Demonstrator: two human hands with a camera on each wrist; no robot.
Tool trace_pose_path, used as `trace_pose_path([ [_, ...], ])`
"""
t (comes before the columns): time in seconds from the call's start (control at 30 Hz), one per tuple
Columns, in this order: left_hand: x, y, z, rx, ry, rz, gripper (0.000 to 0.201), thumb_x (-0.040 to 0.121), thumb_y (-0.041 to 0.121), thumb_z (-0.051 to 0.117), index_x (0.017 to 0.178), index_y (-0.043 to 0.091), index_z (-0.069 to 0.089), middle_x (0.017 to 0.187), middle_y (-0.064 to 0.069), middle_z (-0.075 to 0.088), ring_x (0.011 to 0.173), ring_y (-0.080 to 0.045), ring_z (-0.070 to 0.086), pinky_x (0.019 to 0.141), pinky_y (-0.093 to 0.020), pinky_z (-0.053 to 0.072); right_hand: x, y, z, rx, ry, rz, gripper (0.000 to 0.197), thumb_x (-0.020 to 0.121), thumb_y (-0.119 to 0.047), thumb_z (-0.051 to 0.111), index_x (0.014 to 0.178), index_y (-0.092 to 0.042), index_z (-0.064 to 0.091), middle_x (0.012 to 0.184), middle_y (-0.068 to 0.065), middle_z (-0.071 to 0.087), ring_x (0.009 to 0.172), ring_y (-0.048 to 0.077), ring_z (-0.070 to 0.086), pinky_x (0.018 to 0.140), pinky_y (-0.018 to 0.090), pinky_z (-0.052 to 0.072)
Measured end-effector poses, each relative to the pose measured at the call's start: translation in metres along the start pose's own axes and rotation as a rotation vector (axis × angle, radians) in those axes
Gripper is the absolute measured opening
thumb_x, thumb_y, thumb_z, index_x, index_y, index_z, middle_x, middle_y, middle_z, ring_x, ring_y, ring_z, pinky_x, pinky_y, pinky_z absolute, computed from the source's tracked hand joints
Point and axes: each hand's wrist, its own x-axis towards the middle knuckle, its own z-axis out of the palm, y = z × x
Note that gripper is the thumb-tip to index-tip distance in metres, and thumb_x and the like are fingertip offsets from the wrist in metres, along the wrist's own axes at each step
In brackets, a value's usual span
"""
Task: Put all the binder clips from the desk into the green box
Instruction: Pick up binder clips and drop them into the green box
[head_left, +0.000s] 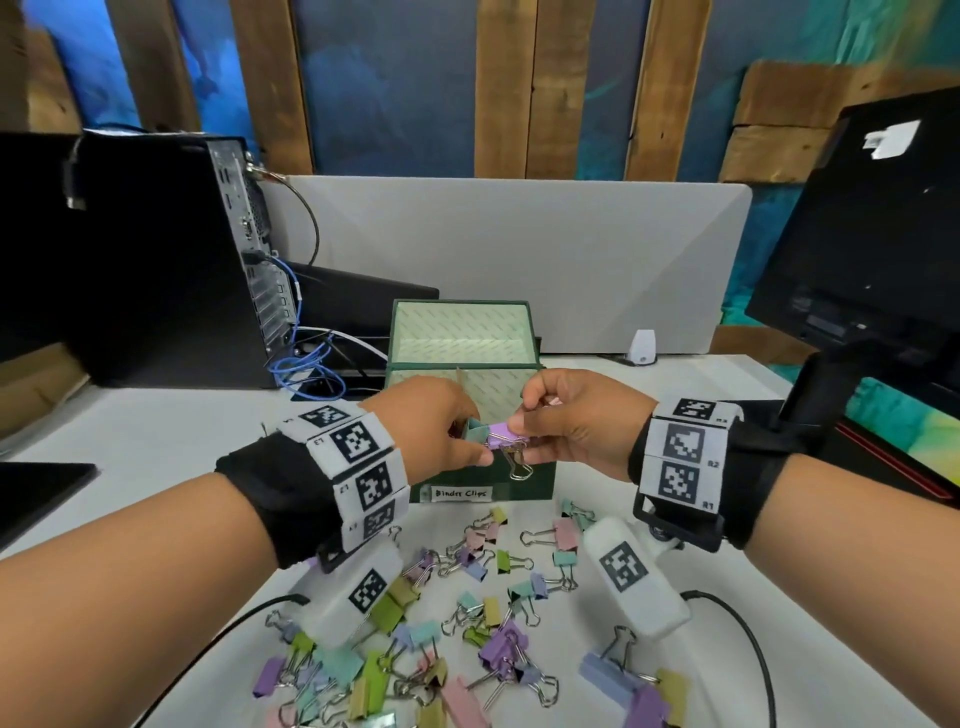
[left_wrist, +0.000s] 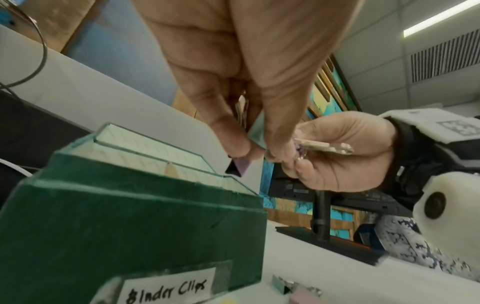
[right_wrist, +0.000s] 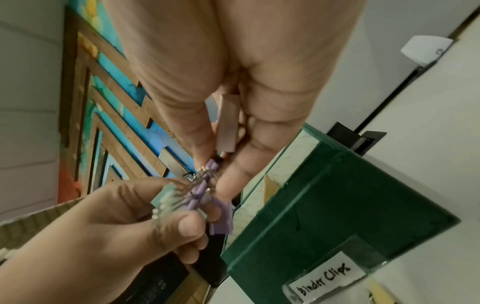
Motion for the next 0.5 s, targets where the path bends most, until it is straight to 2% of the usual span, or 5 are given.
trace_pose_path([
  [0.17, -0.003, -0.009, -0.003, 0.007, 0.082, 0.096, 0.042, 0.081, 0.046, 0.062, 0.096, 0.007, 0.066, 0.09, 0.003, 0.051, 0.082, -0.018, 0.052, 0.075, -0.03, 0.045, -0.002, -0.003, 0.007, -0.015, -0.015, 0.012, 0.027, 0.083, 0.011, 0.057, 0.069, -0.011, 0.048, 0.074, 0.011, 0.06, 0.065, 0.02, 0.065, 0.065, 0.029, 0.057],
  [0.27, -0.004, -0.018, -0.003, -0.116, 0.097, 0.048, 0.045, 0.078, 0.049, 0.064, 0.088, 0.006, 0.066, 0.086, -0.003, 0.06, 0.075, -0.018, 0.054, 0.069, -0.028, 0.045, -0.004, -0.005, 0.012, -0.191, 0.034, -0.175, 0.028, 0.081, 0.005, 0.063, 0.07, -0.016, 0.048, 0.077, 0.006, 0.062, 0.068, 0.019, 0.065, 0.073, 0.035, 0.057],
  [0.33, -0.005, -0.023, -0.004, -0.2, 0.091, 0.047, 0.04, 0.077, 0.049, 0.065, 0.085, 0.009, 0.065, 0.079, 0.005, 0.059, 0.072, -0.015, 0.055, 0.068, -0.027, 0.045, -0.005, -0.006, 0.016, -0.348, 0.073, -0.278, 0.029, 0.08, -0.001, 0.067, 0.069, -0.02, 0.046, 0.077, 0.002, 0.064, 0.071, 0.017, 0.064, 0.076, 0.037, 0.056],
  [0.43, -0.006, -0.025, -0.003, -0.103, 0.137, 0.151, 0.036, 0.08, 0.047, 0.062, 0.098, 0.016, 0.067, 0.076, 0.016, 0.044, 0.076, -0.011, 0.049, 0.068, -0.022, 0.04, -0.002, -0.004, 0.019, -0.335, 0.098, -0.294, 0.03, 0.08, -0.002, 0.067, 0.067, -0.019, 0.046, 0.075, 0.002, 0.064, 0.072, 0.02, 0.065, 0.079, 0.044, 0.057],
  [0.5, -0.005, -0.025, 0.0, -0.094, 0.206, 0.15, 0.04, 0.081, 0.048, 0.06, 0.103, 0.016, 0.067, 0.086, 0.012, 0.05, 0.082, -0.013, 0.053, 0.071, -0.024, 0.043, 0.001, -0.002, 0.02, -0.281, 0.129, -0.271, 0.03, 0.08, 0.0, 0.066, 0.067, -0.018, 0.046, 0.075, 0.003, 0.063, 0.073, 0.025, 0.065, 0.083, 0.05, 0.055],
])
